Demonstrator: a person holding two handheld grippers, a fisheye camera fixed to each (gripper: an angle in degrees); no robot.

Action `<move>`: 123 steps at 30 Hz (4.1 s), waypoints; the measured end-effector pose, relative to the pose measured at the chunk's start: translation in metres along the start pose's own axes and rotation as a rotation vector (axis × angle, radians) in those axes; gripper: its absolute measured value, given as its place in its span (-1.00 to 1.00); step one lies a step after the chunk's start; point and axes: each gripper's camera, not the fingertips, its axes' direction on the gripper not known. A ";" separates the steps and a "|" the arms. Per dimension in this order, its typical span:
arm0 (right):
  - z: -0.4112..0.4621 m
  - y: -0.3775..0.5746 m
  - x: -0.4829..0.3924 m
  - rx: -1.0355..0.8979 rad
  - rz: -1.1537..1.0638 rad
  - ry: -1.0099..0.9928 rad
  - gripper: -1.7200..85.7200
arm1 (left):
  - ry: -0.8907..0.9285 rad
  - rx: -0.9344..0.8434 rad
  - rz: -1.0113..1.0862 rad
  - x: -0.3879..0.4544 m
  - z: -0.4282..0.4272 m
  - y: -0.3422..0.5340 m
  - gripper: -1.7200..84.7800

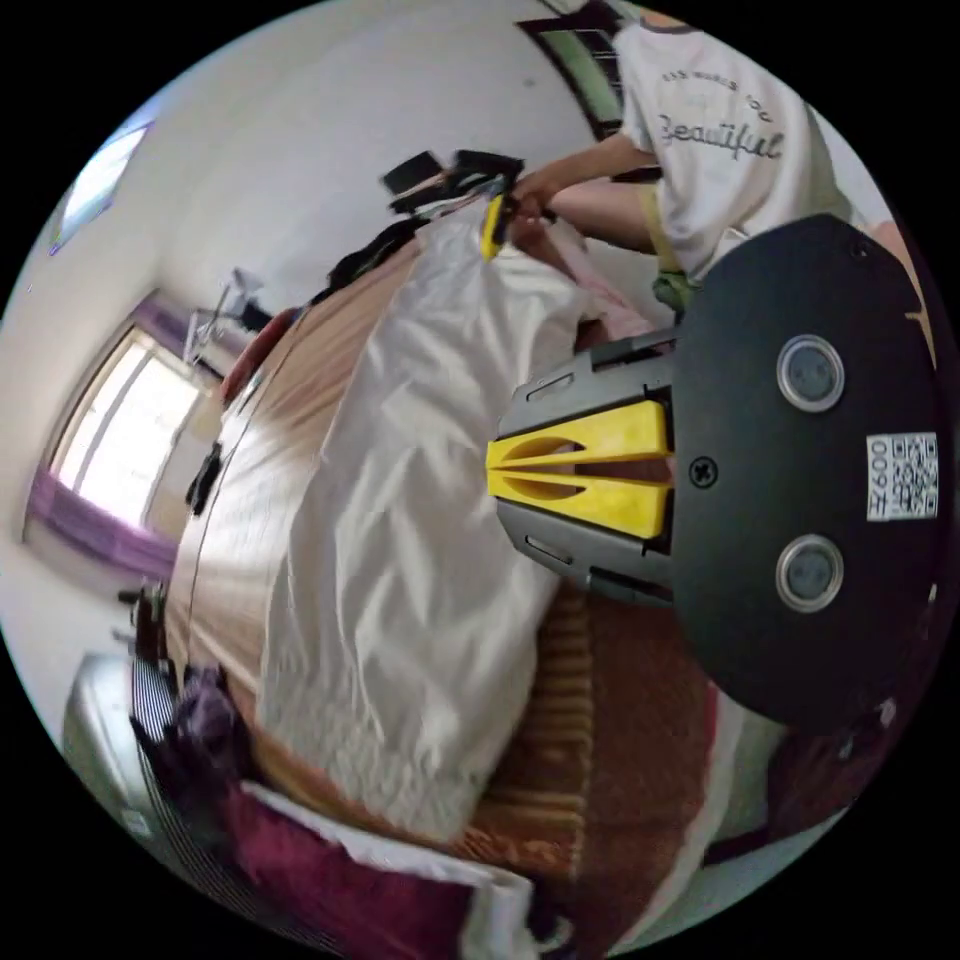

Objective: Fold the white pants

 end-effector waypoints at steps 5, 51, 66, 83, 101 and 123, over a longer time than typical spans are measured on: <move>-0.127 0.010 0.098 0.036 0.300 0.213 -0.98 | -0.241 0.211 -0.182 -0.010 -0.057 -0.028 -0.94; -0.147 -0.172 0.253 0.096 0.373 0.239 -0.98 | -0.311 -0.091 0.274 0.397 0.234 -0.158 -0.94; 0.075 -0.234 0.183 -0.113 0.004 0.263 -0.98 | -0.119 -0.351 0.492 0.694 0.426 -0.278 -0.94; -0.016 0.047 0.326 0.099 0.312 0.825 -0.98 | -0.398 0.132 0.053 0.544 0.093 -0.318 -0.92; 0.176 0.251 0.017 0.218 -0.362 0.115 -0.98 | 0.086 0.277 -0.564 0.287 -0.286 -0.240 -0.67; 0.364 0.415 -0.054 0.045 -0.586 -0.088 -0.97 | 0.187 0.335 -0.653 0.231 -0.444 -0.309 -0.88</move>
